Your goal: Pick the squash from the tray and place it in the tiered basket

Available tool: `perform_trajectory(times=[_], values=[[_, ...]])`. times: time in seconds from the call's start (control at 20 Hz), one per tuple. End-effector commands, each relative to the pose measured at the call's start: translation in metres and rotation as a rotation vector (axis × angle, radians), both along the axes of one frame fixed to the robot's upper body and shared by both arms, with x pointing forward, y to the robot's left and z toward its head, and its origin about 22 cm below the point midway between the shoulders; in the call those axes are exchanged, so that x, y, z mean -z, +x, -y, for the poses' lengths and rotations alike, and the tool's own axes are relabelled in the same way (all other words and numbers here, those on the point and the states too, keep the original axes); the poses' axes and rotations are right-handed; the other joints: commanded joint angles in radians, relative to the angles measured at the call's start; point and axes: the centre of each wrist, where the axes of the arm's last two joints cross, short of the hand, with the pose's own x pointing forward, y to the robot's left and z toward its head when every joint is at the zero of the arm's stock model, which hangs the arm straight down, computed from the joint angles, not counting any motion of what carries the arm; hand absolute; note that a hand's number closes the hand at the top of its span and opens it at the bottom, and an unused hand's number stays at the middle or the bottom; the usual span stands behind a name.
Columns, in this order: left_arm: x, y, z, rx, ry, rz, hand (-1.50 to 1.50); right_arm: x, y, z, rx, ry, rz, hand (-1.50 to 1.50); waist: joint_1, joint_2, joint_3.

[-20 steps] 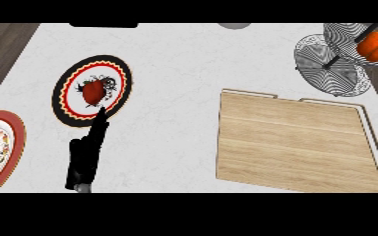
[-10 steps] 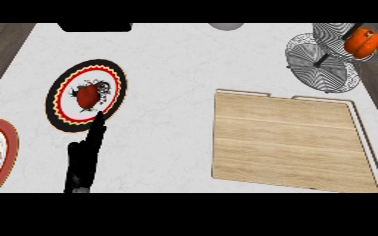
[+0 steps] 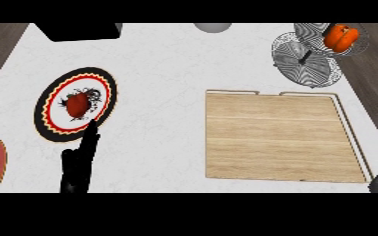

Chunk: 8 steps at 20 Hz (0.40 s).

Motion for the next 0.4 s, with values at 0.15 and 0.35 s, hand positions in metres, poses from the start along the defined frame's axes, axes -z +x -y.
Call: perform_trajectory(times=[0.15,0.35], values=[[-0.001,0.000,-0.003,-0.043,0.003,0.001,0.00,0.009,-0.076,-0.032,-0.002,0.026,-0.018,-1.50,-0.042,-0.012,0.000],[0.002,-0.011,-0.011,-0.038,0.001,-0.003,0.00,-0.005,-0.123,-0.044,-0.061,0.004,-0.008,-1.50,-0.027,-0.011,0.001]])
